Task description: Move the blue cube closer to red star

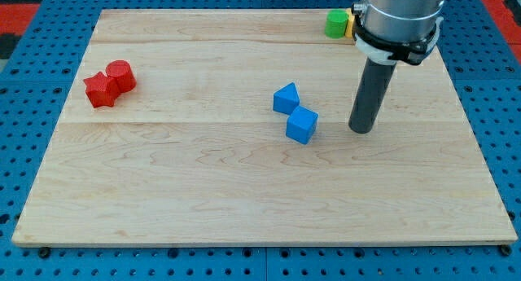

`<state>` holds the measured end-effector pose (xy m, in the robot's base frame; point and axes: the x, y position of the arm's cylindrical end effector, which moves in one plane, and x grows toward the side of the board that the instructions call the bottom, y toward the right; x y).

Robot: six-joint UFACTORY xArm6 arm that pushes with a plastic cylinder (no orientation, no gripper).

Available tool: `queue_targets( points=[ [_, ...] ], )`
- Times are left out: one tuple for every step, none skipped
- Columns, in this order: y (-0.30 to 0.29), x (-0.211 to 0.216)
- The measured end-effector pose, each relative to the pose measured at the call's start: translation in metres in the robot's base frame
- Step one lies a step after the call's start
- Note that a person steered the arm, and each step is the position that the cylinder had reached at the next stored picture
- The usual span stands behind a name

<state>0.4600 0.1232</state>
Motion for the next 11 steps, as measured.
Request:
queue_targets(
  points=[
    [-0.055, -0.003],
    [-0.094, -0.003],
    [-0.120, -0.014],
    [-0.150, -0.031],
    [-0.182, -0.040],
    [-0.210, -0.038],
    [-0.238, -0.037],
    [-0.258, -0.040],
    [-0.264, -0.046],
    [-0.266, -0.059],
    [-0.270, -0.065]
  ],
)
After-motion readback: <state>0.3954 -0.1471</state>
